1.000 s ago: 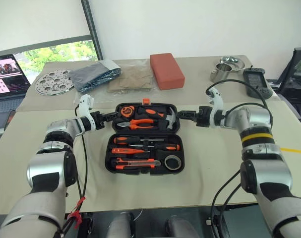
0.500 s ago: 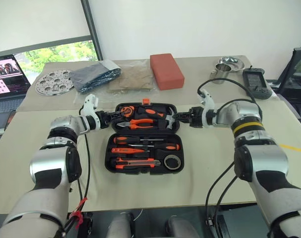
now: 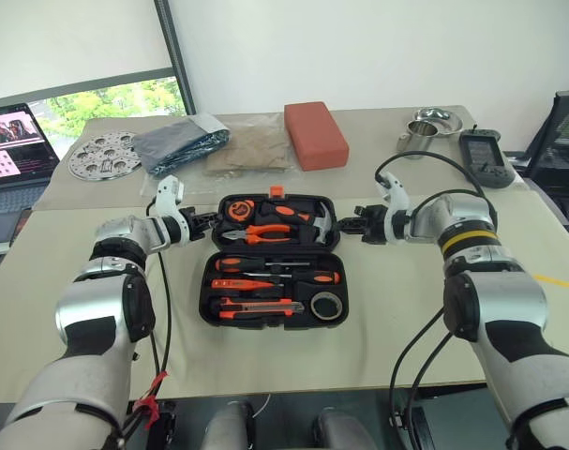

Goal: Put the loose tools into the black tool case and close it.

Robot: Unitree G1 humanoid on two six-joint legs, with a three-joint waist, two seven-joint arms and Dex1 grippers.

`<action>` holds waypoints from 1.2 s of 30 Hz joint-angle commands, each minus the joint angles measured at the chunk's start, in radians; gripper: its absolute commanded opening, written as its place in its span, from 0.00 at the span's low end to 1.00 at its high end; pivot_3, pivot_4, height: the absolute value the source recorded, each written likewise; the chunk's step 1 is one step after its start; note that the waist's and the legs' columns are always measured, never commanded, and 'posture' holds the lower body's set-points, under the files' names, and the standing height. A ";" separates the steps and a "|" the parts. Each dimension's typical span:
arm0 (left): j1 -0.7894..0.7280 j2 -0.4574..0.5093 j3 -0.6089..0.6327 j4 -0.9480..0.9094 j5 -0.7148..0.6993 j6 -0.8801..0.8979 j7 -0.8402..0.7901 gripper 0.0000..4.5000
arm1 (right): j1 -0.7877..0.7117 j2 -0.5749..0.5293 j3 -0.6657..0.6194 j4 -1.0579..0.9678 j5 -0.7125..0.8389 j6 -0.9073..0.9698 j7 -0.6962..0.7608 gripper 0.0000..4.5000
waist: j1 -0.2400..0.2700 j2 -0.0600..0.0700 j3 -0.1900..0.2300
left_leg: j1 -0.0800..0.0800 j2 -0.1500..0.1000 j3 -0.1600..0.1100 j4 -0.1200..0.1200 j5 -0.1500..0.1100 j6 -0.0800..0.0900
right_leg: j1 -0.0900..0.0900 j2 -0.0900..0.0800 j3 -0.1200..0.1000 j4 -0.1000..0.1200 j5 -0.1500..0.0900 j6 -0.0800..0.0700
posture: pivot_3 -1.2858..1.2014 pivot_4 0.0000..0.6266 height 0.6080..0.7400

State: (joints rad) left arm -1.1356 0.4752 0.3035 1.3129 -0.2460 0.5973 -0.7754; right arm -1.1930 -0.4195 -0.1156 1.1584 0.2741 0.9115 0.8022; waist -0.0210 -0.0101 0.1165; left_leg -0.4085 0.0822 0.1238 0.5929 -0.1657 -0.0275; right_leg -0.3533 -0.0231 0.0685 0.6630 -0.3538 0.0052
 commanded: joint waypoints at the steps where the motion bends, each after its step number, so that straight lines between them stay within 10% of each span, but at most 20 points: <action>1: -0.022 -0.009 0.023 -0.008 -0.019 -0.002 -0.038 0.02 | -0.036 0.013 -0.030 -0.016 0.010 -0.051 0.010 0.00 | 0.000 0.000 0.000 | 0.000 0.000 0.000 0.000 0.000 0.000 | 0.000 0.000 0.000 0.000 0.000 0.000 | 0.52 0.24 1.00; 23: -0.021 0.021 -0.015 -0.066 0.012 -0.258 -0.288 0.02 | 0.084 -0.017 -0.057 -0.242 0.024 -0.327 0.176 0.00 | 0.001 0.000 0.000 | -0.002 0.000 0.000 0.000 0.001 -0.001 | -0.001 0.000 -0.001 0.000 0.000 0.000 | 0.52 0.24 1.00; 36: 0.117 0.038 -0.132 -0.146 0.112 -0.629 -0.381 0.02 | 0.422 -0.030 -0.041 -0.651 0.057 -0.542 0.289 0.00 | 0.002 0.000 0.000 | 0.001 0.001 0.000 -0.001 0.001 -0.002 | 0.000 0.001 0.000 0.000 0.000 0.000 | 0.52 0.24 1.00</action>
State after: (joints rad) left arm -1.0319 0.5053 0.1911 1.2092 -0.1539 0.0479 -1.1425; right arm -0.7858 -0.4467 -0.1463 0.6174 0.2866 0.4613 1.0311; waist -0.0190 -0.0100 0.1170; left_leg -0.4073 0.0827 0.1238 0.5921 -0.1646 -0.0292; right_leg -0.3522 -0.0223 0.0681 0.6630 -0.3538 0.0053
